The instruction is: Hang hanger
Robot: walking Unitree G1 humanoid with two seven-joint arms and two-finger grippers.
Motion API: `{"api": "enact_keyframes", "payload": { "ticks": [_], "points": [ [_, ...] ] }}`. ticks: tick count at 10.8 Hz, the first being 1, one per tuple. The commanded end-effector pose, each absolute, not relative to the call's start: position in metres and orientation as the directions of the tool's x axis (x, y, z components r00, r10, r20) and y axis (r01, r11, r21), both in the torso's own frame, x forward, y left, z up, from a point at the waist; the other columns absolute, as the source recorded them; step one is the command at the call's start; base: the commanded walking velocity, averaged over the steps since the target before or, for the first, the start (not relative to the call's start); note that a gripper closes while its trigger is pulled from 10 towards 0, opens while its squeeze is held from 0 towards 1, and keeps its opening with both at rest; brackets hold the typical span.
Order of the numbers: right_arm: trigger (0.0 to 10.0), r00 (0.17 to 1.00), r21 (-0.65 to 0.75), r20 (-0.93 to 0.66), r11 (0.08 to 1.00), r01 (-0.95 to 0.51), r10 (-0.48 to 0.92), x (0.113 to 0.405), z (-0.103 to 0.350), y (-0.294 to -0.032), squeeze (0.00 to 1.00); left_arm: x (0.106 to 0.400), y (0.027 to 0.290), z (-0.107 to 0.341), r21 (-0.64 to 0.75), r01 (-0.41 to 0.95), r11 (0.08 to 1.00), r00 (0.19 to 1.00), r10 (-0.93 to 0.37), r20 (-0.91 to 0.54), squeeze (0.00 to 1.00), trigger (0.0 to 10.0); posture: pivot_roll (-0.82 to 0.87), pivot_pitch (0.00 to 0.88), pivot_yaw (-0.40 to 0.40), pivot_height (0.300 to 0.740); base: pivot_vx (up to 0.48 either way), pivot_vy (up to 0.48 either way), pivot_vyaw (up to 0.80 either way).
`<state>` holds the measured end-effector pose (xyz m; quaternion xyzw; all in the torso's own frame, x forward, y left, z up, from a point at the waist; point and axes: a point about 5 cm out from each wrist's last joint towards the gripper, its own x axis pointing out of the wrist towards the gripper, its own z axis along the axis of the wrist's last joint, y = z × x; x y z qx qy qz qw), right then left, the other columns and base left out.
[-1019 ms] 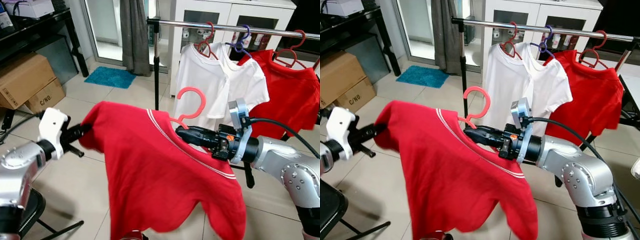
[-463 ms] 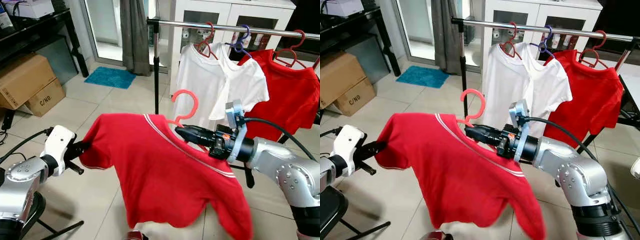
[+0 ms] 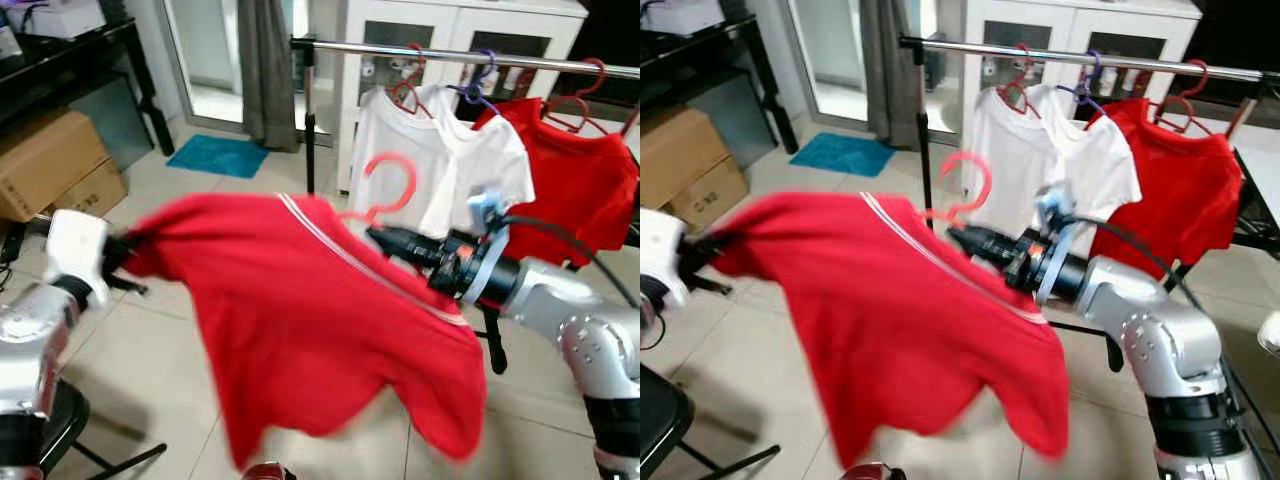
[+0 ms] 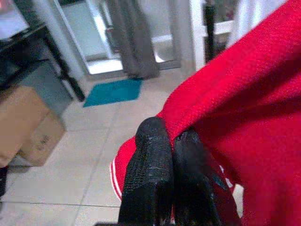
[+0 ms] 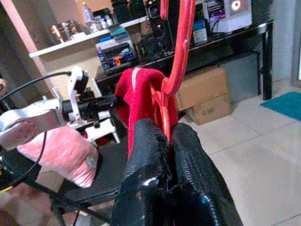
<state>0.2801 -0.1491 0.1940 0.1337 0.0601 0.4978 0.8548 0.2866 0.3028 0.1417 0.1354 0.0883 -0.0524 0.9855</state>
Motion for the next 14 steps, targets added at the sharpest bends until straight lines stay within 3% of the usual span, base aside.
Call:
{"api": "enact_keyframes", "payload": {
  "ticks": [1, 5, 8, 9, 10, 11, 14],
  "points": [
    [10.0, 0.566, 0.238, 0.095, 0.533, -0.812, 0.819, 0.286, 0.21, -0.165, 0.0, 0.279, 0.323, 0.133, 0.255, 0.021, 0.967, 0.971, 0.041, -0.235, 0.0, 0.0, 0.06, 0.0, 0.074, 0.74, 0.0, 0.0, 0.0],
    [10.0, 0.644, 0.241, 0.129, 0.606, -0.758, 0.754, 0.294, 0.215, -0.182, 0.0, 0.274, 0.338, 0.125, 0.265, -0.169, 0.949, 0.946, 0.231, -0.226, 0.0, 0.0, 0.05, 0.0, 0.075, 0.74, 0.0, 0.0, 0.0],
    [10.0, 0.642, 0.239, 0.13, 0.605, -0.76, 0.755, 0.294, 0.215, -0.181, 0.0, 0.276, 0.323, 0.122, 0.241, -0.093, 0.966, 0.961, 0.151, -0.231, 0.0, 0.0, 0.06, 0.0, 0.071, 0.74, 0.0, 0.0, 0.0],
    [10.0, 0.625, 0.24, 0.13, 0.587, -0.773, 0.77, 0.293, 0.213, -0.173, 0.0, 0.283, 0.303, 0.125, 0.203, 0.01, 0.979, 0.978, 0.032, -0.204, 0.0, 10.0, 0.06, 0.0, 0.074, 0.74, 0.0, 0.0, 0.0],
    [10.0, 0.62, 0.241, 0.129, 0.582, -0.776, 0.774, 0.292, 0.212, -0.171, 0.0, 0.285, 0.297, 0.128, 0.184, 0.05, 0.982, 0.982, -0.014, -0.19, 0.0, 10.0, 0.06, 0.0, 0.074, 0.74, 0.0, 0.0, 0.0],
    [10.0, 0.613, 0.242, 0.124, 0.575, -0.782, 0.781, 0.29, 0.21, -0.166, 0.0, 0.289, 0.291, 0.137, 0.155, 0.105, 0.982, 0.986, -0.082, -0.146, 1.0, 10.0, 0.05, 0.0, 0.083, 0.74, 0.0, 0.0, 0.0],
    [10.0, 0.641, 0.239, 0.086, 0.609, -0.757, 0.763, 0.288, 0.202, -0.165, 0.0, 0.286, 0.302, 0.145, 0.166, 0.101, 0.981, 0.989, -0.081, -0.124, 1.0, 10.0, 0.05, 0.0, 0.067, 0.74, 0.0, 0.0, 0.0]
  ]
}}
